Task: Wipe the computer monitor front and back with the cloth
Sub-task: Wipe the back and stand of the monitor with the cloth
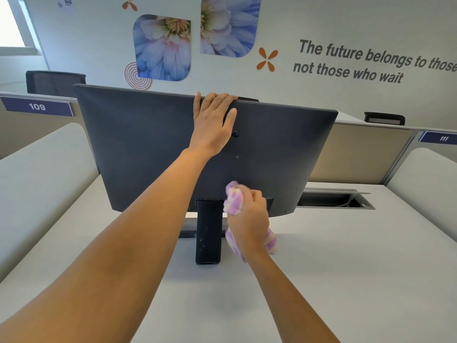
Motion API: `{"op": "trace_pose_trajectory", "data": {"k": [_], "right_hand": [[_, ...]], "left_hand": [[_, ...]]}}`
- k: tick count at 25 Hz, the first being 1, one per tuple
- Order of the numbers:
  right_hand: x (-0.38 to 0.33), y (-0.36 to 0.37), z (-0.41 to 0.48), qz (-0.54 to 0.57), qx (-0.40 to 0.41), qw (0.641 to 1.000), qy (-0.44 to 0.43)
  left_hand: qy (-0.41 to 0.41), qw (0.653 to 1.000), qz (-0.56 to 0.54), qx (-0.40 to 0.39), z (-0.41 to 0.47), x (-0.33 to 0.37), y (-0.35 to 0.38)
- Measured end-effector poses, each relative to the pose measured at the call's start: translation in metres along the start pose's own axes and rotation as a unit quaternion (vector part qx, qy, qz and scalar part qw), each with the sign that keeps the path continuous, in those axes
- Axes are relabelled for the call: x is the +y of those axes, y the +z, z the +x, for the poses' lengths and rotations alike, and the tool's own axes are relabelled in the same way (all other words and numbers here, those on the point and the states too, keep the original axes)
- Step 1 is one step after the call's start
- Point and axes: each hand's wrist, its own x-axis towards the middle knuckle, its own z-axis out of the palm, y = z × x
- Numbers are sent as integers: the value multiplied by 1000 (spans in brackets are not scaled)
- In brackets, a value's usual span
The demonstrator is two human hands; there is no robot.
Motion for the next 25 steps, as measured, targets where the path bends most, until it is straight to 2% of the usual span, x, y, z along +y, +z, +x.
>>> {"op": "trace_pose_trajectory", "data": {"k": [2, 3, 5, 7, 9, 12, 16, 19, 22, 24, 25], "right_hand": [[-4, -4, 16, 123, 101, 984, 77], [-4, -7, 30, 140, 146, 975, 90], [-9, -13, 60, 120, 209, 967, 87], [-22, -9, 73, 73, 225, 969, 63], [-34, 3, 67, 3, 221, 975, -13], [-40, 25, 51, -104, 156, 963, -196], [-35, 44, 34, -154, 109, 922, -337], [-30, 53, 24, -171, 72, 901, -392], [-17, 56, 14, -212, -33, 873, -439], [-5, 57, 3, -231, -96, 862, -441], [0, 57, -2, -227, -116, 868, -425]], "left_hand": [[0, 1000, -9, -11, 0, -3, -3], [0, 1000, -13, -17, 1, -4, -4], [1, 999, -21, -25, 2, -5, -5], [-8, 998, -45, -42, 6, -6, -8], [-17, 996, -71, -54, 9, -7, -11], [-16, 995, -84, -47, 9, -8, -11], [-12, 995, -87, -39, 8, -8, -7], [-9, 997, -73, -36, 7, -8, -6], [-7, 997, -60, -42, 4, -8, -6], [-4, 998, -49, -43, 1, -8, -7], [-3, 998, -41, -43, -2, -8, -8]]}}
